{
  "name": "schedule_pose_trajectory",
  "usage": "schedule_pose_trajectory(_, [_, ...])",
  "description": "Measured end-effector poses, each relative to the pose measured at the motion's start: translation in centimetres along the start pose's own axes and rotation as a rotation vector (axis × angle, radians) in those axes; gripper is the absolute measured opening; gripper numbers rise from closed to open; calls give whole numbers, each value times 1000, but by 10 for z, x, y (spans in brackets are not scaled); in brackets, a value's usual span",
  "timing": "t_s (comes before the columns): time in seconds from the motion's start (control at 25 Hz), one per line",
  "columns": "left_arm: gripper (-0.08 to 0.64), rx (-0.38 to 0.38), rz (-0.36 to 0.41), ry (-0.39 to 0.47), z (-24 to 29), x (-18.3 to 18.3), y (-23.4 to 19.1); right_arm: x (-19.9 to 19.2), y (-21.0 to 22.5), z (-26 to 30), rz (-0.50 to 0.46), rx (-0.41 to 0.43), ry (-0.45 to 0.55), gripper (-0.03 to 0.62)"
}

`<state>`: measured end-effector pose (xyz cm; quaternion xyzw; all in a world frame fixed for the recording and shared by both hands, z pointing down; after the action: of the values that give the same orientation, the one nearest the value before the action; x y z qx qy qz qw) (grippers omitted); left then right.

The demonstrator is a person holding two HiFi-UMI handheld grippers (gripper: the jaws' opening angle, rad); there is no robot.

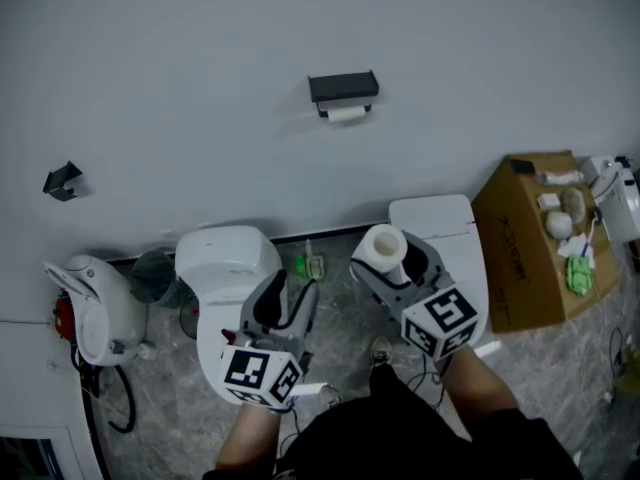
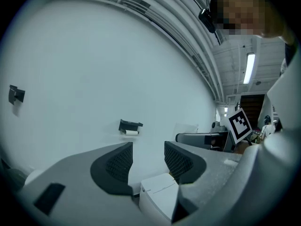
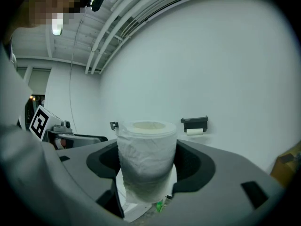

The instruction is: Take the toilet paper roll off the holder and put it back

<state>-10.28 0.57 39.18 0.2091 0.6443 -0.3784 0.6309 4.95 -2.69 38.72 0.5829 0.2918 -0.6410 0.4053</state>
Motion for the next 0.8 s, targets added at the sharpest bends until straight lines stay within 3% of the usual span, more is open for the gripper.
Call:
schedule_pose_trajectory(0.48, [198,82,29,-4,123,20,6,17,123,48,52,75,14,308])
schedule_pose_trajectory(0.8, [198,70,38,-24,163,21,9,14,163,59,94,62,1,307])
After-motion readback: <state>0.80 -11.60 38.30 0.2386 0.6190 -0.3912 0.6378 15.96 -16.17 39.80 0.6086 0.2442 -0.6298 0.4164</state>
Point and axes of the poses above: the fingertips, and each gripper's own axes: z forward along the fingers, y to its right, x out of its top, the point moved 3 cm from there along -z, backward along the fingers, and after that the axes turned 6 degrees about -x, right-handed, at the moved point
